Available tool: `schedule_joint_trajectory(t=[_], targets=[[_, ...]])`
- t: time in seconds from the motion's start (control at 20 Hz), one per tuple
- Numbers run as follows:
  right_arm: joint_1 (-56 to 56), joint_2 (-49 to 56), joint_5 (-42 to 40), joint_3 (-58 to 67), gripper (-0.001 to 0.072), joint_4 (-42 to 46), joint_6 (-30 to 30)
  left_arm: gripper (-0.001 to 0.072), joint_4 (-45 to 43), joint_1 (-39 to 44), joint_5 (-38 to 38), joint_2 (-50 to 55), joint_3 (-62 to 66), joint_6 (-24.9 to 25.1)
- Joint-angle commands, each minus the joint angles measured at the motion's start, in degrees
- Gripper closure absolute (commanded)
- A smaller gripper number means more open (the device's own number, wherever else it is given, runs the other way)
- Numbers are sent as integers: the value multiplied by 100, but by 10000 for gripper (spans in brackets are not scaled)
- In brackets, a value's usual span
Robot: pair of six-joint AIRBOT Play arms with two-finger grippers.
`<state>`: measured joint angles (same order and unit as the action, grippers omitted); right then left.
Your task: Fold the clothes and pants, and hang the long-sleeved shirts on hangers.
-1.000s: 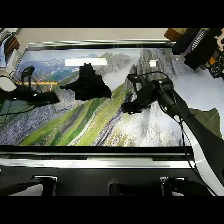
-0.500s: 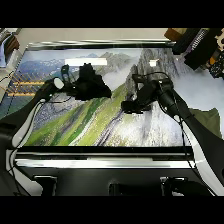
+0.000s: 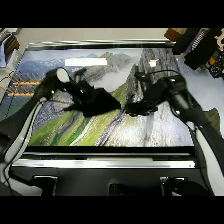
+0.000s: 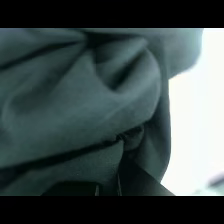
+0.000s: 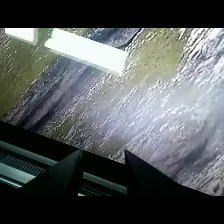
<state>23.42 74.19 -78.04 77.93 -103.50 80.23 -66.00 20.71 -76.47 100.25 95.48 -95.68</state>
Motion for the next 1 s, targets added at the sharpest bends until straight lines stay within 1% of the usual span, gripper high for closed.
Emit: schedule_joint_trajectory(t=[0.0,0.05,0.15,0.2,0.25,0.3,0.35,0.4,0.5,0.55,0.6,0.65,0.7,0.75,0.8,0.85,0.95], targets=[[4,-739,-431,2,386,173,195,698,7,1158,411,-892,-1567,-501],[4,-938,-483,2,386,227,186,698,20,1484,726,-942,-1947,-664],[4,-1283,-490,2,385,308,188,692,184,1930,1167,-870,-2308,-704],[4,-1421,-485,2,385,323,229,615,278,1967,1207,-861,-2269,-728],[4,-1523,-492,2,385,302,374,361,485,1888,1202,-909,-2146,-719],[4,-1617,-496,2,384,297,535,64,612,1714,1191,-1027,-1963,-664],[4,-1683,-503,2,384,304,664,10,557,1462,1182,-1231,-1781,-560],[4,-1733,-509,2,384,306,789,10,468,1161,1204,-1473,-1681,-413],[4,-1773,-507,2,385,350,857,14,101,363,1320,-2009,-1718,7],[4,-1770,-509,0,386,393,852,23,-35,-94,1401,-2170,-1805,157],[4,-1770,-452,-11,385,452,850,24,28,-654,1414,-2201,-1884,271],[4,-1764,-417,-15,385,520,850,23,251,-1215,1425,-2129,-2002,389],[4,-1759,-372,-31,385,553,846,23,684,-1707,1469,-2009,-2177,656],[4,-1757,-297,-57,384,581,789,23,1340,-2157,1497,-1816,-2389,1012],[4,-1757,-214,-90,382,579,710,22,2011,-2465,1471,-1587,-2555,1471],[4,-1757,-118,-129,380,575,638,23,2579,-2651,1414,-1340,-2667,1912],[4,-1757,79,-243,343,553,376,32,3176,-2728,1443,-807,-2682,2446]])
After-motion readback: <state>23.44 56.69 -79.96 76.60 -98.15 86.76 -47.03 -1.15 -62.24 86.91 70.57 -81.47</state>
